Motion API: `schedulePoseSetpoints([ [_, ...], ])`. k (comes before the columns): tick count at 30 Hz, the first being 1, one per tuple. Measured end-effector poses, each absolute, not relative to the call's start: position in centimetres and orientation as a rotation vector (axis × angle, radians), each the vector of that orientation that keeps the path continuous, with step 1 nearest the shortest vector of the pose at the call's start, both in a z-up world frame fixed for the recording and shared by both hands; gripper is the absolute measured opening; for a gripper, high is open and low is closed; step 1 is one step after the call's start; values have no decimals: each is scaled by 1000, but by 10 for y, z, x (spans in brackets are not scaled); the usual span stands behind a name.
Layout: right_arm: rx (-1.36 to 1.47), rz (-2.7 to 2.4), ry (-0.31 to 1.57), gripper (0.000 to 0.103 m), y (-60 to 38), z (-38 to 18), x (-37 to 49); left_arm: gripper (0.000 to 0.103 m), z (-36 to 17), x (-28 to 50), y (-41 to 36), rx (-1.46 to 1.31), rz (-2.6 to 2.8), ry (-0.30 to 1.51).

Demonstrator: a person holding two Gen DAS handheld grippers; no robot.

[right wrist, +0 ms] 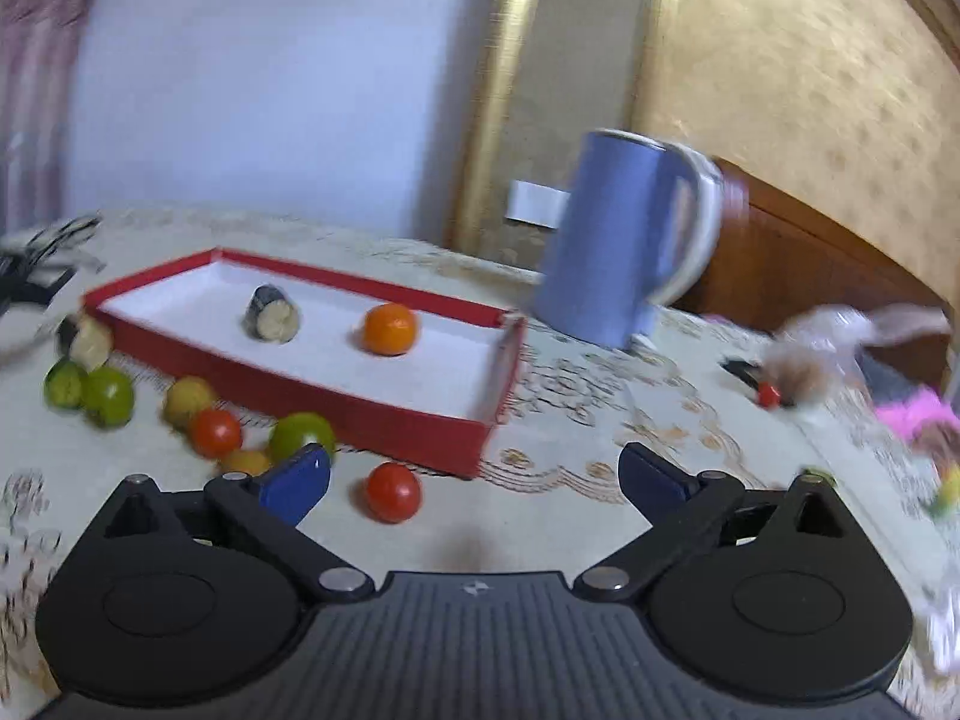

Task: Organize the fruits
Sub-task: 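Lower the eggplant piece into the tray and open the left tool, then grasp the red tomato with the right tool while the left tool grasps another eggplant piece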

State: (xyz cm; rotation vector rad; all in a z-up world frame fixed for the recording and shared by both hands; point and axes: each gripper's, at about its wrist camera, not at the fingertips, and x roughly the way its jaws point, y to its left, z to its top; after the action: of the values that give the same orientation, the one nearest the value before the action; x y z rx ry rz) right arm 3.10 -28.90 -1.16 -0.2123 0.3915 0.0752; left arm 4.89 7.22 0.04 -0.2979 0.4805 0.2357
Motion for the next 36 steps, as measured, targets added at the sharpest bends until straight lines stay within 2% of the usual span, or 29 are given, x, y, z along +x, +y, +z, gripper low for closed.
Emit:
schedulePoseSetpoints([
  [4,-163,157,383,103,-298,-7,30,103,1,48,72,-299,232,475],
  [11,-235,272,485,103,-297,-19,44,103,1,47,66,-262,257,460],
  [20,-265,266,468,101,-296,-20,53,103,2,46,63,-245,244,455],
  [23,-276,265,498,90,-295,-21,60,103,2,47,64,-252,243,458],
  [25,-269,268,508,70,-295,-21,64,103,2,46,65,-256,243,458],
  [27,-243,279,524,62,-299,-20,69,103,1,47,65,-260,242,460],
  [28,-229,288,534,59,-300,-21,71,103,1,47,65,-261,241,460],
  [32,-203,344,584,58,-302,-24,80,103,1,47,65,-262,240,463],
  [36,-190,390,595,40,-301,-24,83,103,1,46,65,-259,239,462],
])
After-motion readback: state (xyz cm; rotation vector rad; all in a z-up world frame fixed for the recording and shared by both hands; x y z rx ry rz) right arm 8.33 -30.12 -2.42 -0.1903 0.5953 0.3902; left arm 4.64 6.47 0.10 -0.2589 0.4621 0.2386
